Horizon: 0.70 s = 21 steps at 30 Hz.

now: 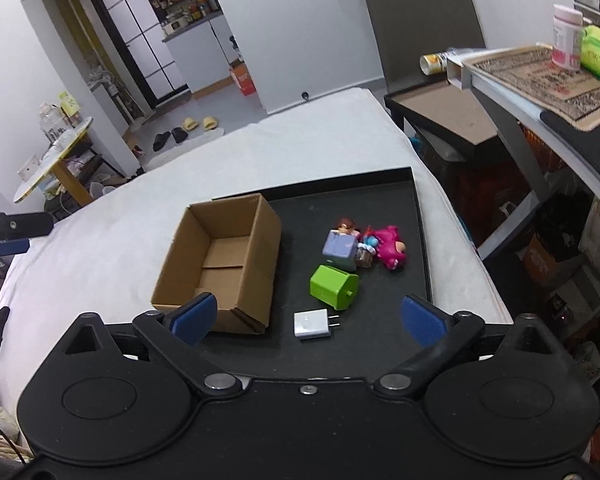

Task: Organize rigid objects
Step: 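Grasp the cardboard box wall with the left tool while the right tool grasps the white charger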

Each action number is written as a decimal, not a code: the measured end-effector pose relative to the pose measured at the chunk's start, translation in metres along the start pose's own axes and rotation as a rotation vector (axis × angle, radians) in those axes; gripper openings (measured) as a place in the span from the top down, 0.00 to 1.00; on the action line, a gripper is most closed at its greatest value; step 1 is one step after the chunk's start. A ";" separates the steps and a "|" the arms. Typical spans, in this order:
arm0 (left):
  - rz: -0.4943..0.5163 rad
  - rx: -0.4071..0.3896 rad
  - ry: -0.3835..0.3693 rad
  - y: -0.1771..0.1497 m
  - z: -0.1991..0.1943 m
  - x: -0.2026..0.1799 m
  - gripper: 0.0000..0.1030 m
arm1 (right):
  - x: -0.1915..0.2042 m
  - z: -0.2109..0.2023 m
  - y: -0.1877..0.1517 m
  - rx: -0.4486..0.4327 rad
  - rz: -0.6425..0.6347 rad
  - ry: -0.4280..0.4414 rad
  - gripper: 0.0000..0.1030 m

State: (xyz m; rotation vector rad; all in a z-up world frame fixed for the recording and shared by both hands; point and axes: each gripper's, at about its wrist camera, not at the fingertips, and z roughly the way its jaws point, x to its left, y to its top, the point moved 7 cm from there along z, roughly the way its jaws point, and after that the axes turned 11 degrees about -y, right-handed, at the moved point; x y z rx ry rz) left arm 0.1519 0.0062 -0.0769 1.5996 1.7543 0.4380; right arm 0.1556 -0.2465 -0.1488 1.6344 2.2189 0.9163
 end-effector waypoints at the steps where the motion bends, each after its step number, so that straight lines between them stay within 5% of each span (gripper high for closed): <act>1: -0.007 0.000 0.003 0.001 0.003 0.003 0.09 | -0.002 0.004 0.000 0.008 0.003 -0.004 0.08; 21: -0.195 0.011 0.035 -0.006 0.073 0.068 0.13 | -0.005 0.074 -0.007 0.138 -0.015 -0.059 0.12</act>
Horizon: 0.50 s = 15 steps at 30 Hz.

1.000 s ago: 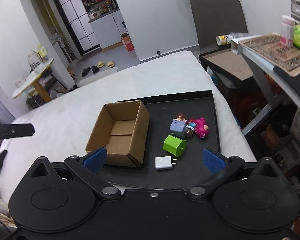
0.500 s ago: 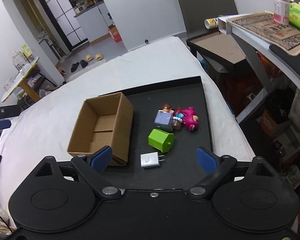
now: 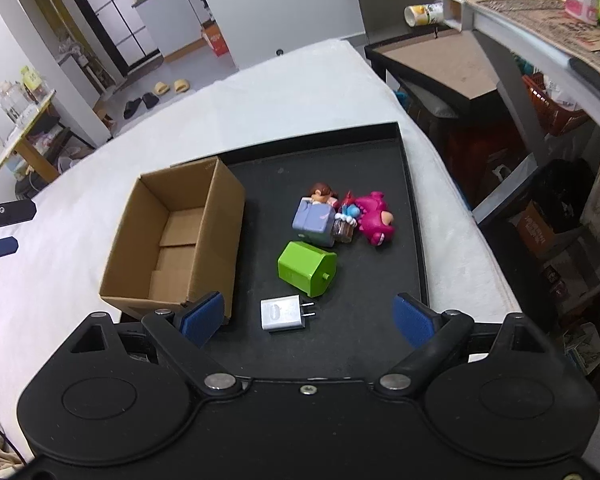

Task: Organize rigid objects
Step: 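Grasp the cardboard box wall with the left tool while the right tool grasps the white charger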

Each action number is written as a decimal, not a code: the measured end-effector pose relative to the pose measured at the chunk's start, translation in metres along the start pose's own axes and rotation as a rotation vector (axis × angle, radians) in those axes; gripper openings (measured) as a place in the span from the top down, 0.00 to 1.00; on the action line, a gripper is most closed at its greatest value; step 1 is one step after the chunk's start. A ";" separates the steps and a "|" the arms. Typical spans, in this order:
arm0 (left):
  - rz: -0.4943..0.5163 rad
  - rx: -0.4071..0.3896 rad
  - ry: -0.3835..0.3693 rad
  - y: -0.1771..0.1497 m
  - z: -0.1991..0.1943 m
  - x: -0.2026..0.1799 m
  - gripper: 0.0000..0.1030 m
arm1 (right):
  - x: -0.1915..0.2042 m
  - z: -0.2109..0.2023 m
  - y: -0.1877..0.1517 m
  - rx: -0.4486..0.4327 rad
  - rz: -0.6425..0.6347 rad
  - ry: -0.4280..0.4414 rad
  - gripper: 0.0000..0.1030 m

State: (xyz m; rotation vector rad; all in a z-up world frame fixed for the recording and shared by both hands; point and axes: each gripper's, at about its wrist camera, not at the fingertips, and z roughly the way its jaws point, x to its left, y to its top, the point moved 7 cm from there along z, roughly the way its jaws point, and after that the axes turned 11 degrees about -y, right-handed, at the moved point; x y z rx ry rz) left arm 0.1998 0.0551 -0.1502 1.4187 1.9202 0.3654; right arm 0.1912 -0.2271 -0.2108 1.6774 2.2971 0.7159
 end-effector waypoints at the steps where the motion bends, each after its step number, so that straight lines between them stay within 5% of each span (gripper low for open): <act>1: -0.011 0.007 0.003 -0.001 0.004 0.003 0.13 | 0.001 0.004 -0.001 0.006 -0.007 -0.007 0.12; 15: -0.032 0.045 0.067 -0.022 0.049 0.035 0.18 | 0.013 0.058 -0.006 0.051 -0.069 -0.100 0.11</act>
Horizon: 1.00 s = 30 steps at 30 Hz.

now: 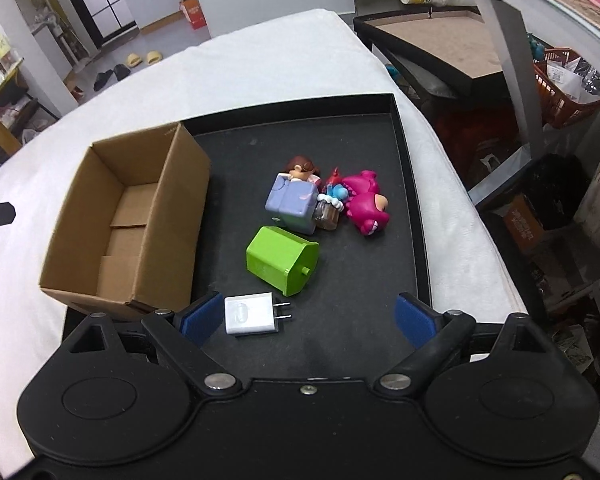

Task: Organize rigid objects
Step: 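Grasp the cardboard box wall with the left tool while the right tool grasps the white charger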

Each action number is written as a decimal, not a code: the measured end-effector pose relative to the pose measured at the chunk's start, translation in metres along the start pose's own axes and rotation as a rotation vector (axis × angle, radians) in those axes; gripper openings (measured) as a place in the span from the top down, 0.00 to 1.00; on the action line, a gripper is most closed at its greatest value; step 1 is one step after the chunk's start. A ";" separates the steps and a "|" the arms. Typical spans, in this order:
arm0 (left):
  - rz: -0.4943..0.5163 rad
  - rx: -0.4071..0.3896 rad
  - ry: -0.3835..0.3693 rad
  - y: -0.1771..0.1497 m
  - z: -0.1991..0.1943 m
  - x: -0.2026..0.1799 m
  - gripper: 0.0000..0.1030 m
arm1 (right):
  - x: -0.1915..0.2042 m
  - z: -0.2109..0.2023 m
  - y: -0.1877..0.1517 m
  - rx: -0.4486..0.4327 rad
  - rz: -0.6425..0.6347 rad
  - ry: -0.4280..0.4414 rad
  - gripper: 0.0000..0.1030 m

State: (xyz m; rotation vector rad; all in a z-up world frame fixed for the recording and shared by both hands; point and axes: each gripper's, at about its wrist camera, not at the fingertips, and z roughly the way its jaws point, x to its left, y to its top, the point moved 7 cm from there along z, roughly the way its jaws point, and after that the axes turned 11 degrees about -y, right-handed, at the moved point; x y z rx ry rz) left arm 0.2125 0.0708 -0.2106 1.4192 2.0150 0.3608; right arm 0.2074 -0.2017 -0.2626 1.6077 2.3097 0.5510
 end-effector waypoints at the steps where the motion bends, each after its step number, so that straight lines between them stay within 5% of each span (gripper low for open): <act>1: -0.015 0.003 -0.001 -0.002 0.003 0.002 0.20 | 0.002 0.004 0.000 0.003 0.000 0.000 0.11; 8: -0.138 0.037 -0.006 -0.014 0.014 0.015 0.32 | 0.017 0.032 -0.011 0.047 -0.015 0.031 0.11; 30: -0.176 0.081 0.006 -0.034 0.053 0.042 0.60 | 0.074 0.089 -0.031 0.091 -0.204 -0.054 0.11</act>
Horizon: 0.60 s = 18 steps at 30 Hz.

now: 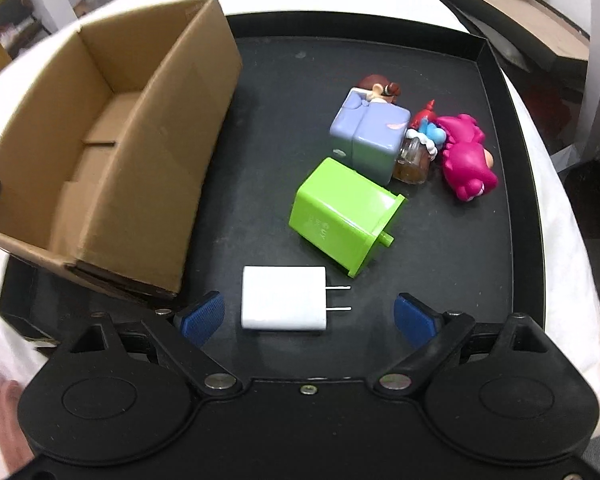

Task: Organize rigid objects
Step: 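Grasp the cardboard box wall with the left tool while the right tool grasps the white charger, then carry the white charger into the box with the right tool and release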

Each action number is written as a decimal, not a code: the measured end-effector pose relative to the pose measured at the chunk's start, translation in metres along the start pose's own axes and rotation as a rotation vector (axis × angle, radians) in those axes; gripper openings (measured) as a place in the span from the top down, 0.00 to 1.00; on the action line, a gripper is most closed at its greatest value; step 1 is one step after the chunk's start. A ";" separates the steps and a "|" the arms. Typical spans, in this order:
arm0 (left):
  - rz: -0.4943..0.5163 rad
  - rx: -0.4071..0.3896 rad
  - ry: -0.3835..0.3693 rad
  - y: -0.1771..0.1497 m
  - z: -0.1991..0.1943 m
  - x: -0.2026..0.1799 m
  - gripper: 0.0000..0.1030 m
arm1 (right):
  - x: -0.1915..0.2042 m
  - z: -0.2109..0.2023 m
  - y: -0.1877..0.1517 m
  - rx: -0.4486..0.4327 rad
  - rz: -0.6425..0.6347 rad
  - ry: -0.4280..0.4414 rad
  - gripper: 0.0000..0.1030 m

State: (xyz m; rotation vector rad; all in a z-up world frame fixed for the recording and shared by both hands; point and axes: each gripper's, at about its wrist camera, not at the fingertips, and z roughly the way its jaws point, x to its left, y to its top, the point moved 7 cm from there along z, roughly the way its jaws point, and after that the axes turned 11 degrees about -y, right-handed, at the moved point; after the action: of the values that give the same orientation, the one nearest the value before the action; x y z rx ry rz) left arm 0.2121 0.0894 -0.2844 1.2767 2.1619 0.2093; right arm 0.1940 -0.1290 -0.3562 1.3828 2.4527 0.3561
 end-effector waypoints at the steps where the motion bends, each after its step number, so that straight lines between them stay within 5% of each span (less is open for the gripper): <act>1: 0.000 0.002 -0.002 0.000 0.001 0.000 0.60 | 0.000 0.002 -0.001 0.008 -0.002 -0.008 0.11; 5: 0.006 0.005 -0.004 -0.001 0.005 0.000 0.61 | 0.003 0.008 -0.002 0.028 0.009 0.008 0.13; 9: 0.025 0.004 -0.017 -0.004 0.007 0.000 0.83 | 0.001 0.012 -0.003 0.028 0.023 0.020 0.41; 18: 0.067 -0.011 -0.033 -0.013 0.000 -0.004 0.86 | -0.015 -0.007 -0.010 0.037 0.068 0.069 0.41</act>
State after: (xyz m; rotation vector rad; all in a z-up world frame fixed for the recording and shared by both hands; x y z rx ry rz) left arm 0.2041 0.0787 -0.2885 1.3382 2.0897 0.2255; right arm 0.1904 -0.1472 -0.3515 1.4962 2.4834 0.3813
